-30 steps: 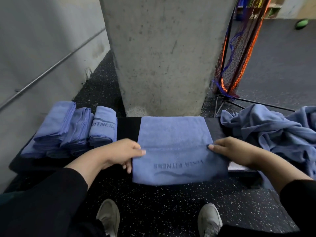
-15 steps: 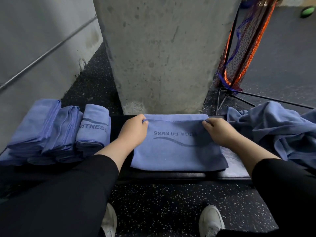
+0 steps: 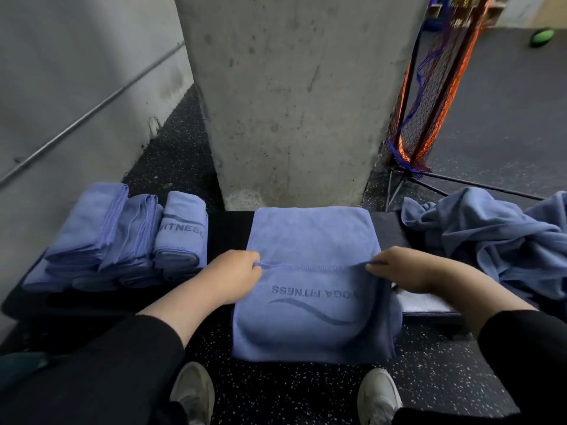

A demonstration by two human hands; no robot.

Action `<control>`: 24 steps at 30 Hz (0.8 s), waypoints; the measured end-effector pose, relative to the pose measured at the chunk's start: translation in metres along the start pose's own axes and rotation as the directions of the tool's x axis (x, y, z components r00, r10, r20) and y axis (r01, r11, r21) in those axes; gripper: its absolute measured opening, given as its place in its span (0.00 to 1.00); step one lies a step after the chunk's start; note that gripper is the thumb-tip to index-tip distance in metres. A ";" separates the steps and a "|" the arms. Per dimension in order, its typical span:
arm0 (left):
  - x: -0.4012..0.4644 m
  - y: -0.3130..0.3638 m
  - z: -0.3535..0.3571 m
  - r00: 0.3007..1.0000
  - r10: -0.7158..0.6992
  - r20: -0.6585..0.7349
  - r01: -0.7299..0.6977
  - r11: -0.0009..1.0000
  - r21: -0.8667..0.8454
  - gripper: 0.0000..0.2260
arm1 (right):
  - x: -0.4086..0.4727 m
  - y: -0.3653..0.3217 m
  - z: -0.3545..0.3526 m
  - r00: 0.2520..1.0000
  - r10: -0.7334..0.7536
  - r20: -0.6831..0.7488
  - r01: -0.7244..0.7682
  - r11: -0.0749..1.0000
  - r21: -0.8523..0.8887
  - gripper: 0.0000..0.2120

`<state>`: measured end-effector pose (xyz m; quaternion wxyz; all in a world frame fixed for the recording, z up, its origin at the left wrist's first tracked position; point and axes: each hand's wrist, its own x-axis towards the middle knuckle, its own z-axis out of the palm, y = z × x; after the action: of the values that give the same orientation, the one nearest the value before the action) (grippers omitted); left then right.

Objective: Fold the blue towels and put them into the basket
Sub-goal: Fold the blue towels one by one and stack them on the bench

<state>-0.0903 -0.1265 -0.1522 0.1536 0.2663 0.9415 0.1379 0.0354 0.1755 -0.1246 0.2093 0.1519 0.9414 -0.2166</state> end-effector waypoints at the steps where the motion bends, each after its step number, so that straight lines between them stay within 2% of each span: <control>1: -0.007 -0.001 0.000 1.000 0.010 0.014 -0.010 1.000 0.003 0.13 | -0.006 0.001 0.002 1.000 -0.009 0.002 0.009 0.999 0.041 0.17; 4: -0.020 -0.002 -0.007 1.000 0.012 0.011 -0.011 0.996 -0.091 0.13 | -0.016 0.003 0.002 0.999 -0.039 0.005 0.037 0.981 0.189 0.18; 7: -0.021 0.001 -0.021 0.999 -0.003 -0.046 -0.014 0.934 -0.356 0.13 | -0.022 0.005 -0.006 0.997 -0.068 0.045 0.042 0.899 0.435 0.16; 10: -0.018 0.006 -0.037 0.996 -0.047 -0.070 -0.012 0.739 -0.673 0.10 | -0.026 0.000 -0.019 0.992 -0.101 0.071 0.014 0.664 0.747 0.15; 12: -0.009 0.009 -0.044 0.995 -0.091 -0.046 0.017 0.597 -0.802 0.10 | -0.024 -0.008 -0.027 0.993 -0.117 0.017 0.050 0.539 0.841 0.15; 14: 0.005 0.015 -0.049 0.976 -0.181 -0.124 -0.005 0.546 -0.838 0.07 | -0.015 -0.017 -0.033 0.991 -0.084 -0.104 0.131 0.475 0.870 0.14; 15: 0.014 0.017 -0.051 0.954 -0.224 -0.199 -0.037 0.572 -0.819 0.06 | -0.006 -0.020 -0.036 0.981 -0.029 -0.191 0.181 0.492 0.851 0.13; 17: 0.032 0.024 -0.052 0.914 -0.257 -0.314 -0.070 0.662 -0.747 0.10 | 0.018 -0.022 -0.038 0.908 0.108 -0.404 0.233 0.671 0.704 0.13; 19: 0.051 0.029 -0.048 0.885 -0.269 -0.380 -0.046 0.761 -0.647 0.10 | 0.042 -0.020 -0.036 0.829 0.165 -0.534 0.202 0.802 0.562 0.17; 21: 0.068 0.031 -0.039 0.884 -0.247 -0.398 -0.018 0.832 -0.555 0.11 | 0.059 -0.019 -0.029 0.821 0.167 -0.546 0.172 0.840 0.515 0.19; 24: 0.086 0.028 -0.017 0.919 -0.184 -0.350 0.028 0.913 -0.407 0.14 | 0.075 -0.016 -0.016 0.863 0.091 -0.497 0.112 0.924 0.364 0.17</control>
<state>-0.1534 -0.0593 -0.1455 0.0258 0.1456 0.9194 0.3644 -0.0405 0.1836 -0.1403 -0.0791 0.2355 0.9035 -0.3492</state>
